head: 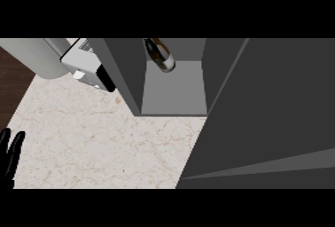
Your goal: Pick up the wine, place it into the cabinet and close the cabinet
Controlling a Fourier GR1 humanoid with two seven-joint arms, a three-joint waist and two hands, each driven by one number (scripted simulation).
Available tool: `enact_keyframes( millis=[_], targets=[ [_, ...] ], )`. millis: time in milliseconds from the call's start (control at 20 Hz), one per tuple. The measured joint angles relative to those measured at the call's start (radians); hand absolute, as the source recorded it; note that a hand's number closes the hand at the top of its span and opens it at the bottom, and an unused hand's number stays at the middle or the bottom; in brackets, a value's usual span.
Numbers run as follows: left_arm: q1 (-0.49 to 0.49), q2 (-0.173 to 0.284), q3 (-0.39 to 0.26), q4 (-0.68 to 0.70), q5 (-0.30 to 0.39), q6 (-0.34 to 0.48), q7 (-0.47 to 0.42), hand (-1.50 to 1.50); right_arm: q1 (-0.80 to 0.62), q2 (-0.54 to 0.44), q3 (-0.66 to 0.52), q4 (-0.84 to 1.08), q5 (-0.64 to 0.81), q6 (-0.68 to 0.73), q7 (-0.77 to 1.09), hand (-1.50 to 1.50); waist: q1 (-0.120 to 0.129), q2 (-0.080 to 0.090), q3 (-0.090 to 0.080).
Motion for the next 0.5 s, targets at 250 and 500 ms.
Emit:
enact_keyframes(
  millis=[250, 500],
  targets=[
    [0.024, 0.024, 0.073, 0.012, 0.038, -0.066, 0.013, -1.5, -0.028, -0.05, 0.042, -0.011, 0.074, -0.125, -0.008, 1.5, 0.001, -0.001, -0.001],
    [0.028, 0.046, 0.134, 0.043, 0.071, -0.132, 0.024, -1.5, -0.113, -0.048, 0.103, 0.024, 0.137, -0.246, -0.032, 1.5, 0.005, -0.001, -0.002]
  ],
)
